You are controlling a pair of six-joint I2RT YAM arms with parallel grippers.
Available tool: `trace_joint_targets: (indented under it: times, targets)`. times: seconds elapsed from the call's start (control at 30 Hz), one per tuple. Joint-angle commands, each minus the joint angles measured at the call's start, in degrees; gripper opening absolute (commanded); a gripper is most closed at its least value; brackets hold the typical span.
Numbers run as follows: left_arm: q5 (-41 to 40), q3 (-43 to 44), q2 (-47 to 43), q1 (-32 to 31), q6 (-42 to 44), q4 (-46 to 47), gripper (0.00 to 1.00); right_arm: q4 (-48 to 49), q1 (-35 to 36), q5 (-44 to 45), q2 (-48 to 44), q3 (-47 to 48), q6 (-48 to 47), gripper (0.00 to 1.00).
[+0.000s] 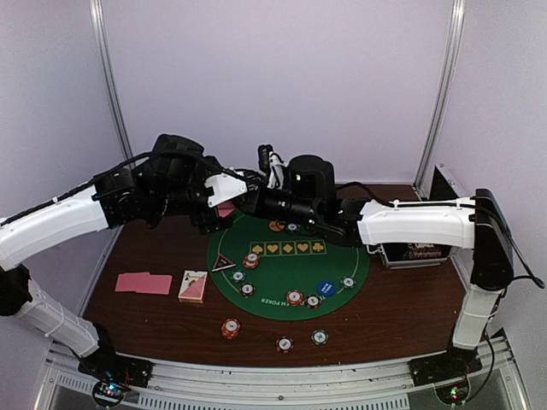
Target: Distribute texas hold em gaming equipment
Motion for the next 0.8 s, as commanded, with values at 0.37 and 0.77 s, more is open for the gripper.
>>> trace_joint_targets:
  times: [0.37, 0.77]
  targets:
    - [-1.2, 6.1, 3.7, 2.0, -3.2, -5.6, 0.98, 8.1, 0.7, -4.0, -2.9, -1.3, 1.9, 0.0]
    - [4.2, 6.3, 3.9, 3.7, -3.2, -12.2, 0.98, 13.7, -0.1, -5.6, -2.7, -3.6, 6.9, 0.0]
